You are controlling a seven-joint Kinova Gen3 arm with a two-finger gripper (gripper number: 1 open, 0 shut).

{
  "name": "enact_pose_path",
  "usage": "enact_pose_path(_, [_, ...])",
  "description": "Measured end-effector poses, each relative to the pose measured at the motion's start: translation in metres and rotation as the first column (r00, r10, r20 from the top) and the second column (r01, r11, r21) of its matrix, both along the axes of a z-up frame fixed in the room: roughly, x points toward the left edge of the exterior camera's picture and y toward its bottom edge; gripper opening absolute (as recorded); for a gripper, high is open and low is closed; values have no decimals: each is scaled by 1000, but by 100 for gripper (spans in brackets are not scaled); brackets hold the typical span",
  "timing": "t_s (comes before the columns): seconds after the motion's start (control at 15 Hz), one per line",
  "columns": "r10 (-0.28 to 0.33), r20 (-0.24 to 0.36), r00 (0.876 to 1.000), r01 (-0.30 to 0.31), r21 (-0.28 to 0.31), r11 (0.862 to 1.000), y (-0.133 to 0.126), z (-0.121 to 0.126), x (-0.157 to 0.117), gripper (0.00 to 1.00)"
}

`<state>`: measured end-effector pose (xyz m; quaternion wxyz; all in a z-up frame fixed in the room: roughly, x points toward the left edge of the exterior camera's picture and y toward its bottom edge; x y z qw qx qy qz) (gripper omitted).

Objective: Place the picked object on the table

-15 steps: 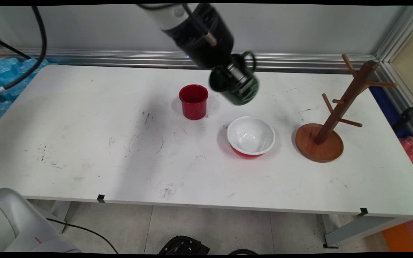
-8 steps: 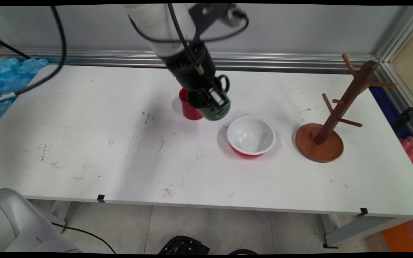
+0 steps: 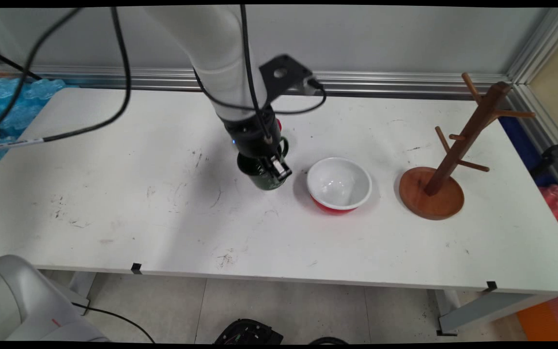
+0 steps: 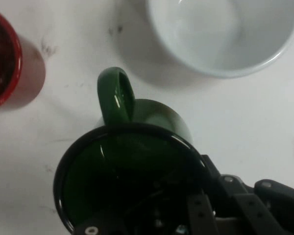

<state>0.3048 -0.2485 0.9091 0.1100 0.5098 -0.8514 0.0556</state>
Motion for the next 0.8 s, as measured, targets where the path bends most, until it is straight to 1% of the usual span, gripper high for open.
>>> enact_pose_path(0.4, [26, 55, 998, -29, 39, 999, -12, -47, -4, 0])
enact_pose_path(0.8, [30, 93, 995, -37, 71, 997, -21, -77, -8, 0])
